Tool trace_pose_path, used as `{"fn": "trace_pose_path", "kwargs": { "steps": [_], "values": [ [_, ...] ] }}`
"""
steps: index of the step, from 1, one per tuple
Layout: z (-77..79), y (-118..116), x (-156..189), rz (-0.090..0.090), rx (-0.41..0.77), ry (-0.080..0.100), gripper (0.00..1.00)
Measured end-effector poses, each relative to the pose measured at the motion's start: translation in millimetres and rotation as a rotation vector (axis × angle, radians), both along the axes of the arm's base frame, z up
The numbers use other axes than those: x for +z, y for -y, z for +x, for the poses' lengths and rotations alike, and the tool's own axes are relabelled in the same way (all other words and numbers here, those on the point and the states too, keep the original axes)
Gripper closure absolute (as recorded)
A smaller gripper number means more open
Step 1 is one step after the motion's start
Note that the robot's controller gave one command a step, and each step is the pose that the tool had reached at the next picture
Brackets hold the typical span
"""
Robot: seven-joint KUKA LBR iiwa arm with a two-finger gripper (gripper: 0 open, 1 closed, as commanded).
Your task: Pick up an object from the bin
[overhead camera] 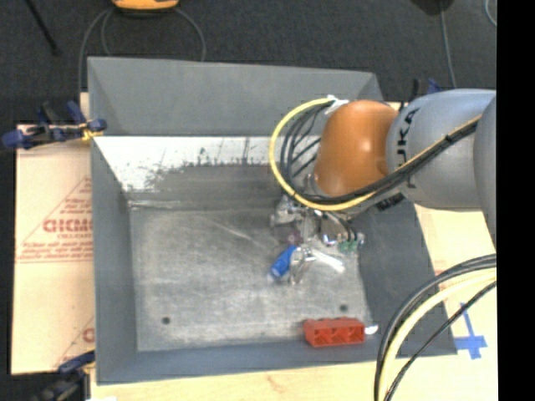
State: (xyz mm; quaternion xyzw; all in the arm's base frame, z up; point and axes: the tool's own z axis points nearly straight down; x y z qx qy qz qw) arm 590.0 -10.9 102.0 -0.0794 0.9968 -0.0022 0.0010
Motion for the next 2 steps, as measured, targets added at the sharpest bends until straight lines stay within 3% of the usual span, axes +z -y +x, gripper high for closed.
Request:
{"fn": "trace_pose_path", "kwargs": {
  "steps": [1,2],
  "values": [
    [-11.1,6,24,0.006,-0.104,0.000,0.00],
    [14.1,6,-28,0.001,0.315,0.008,0.00]
  ]
}}
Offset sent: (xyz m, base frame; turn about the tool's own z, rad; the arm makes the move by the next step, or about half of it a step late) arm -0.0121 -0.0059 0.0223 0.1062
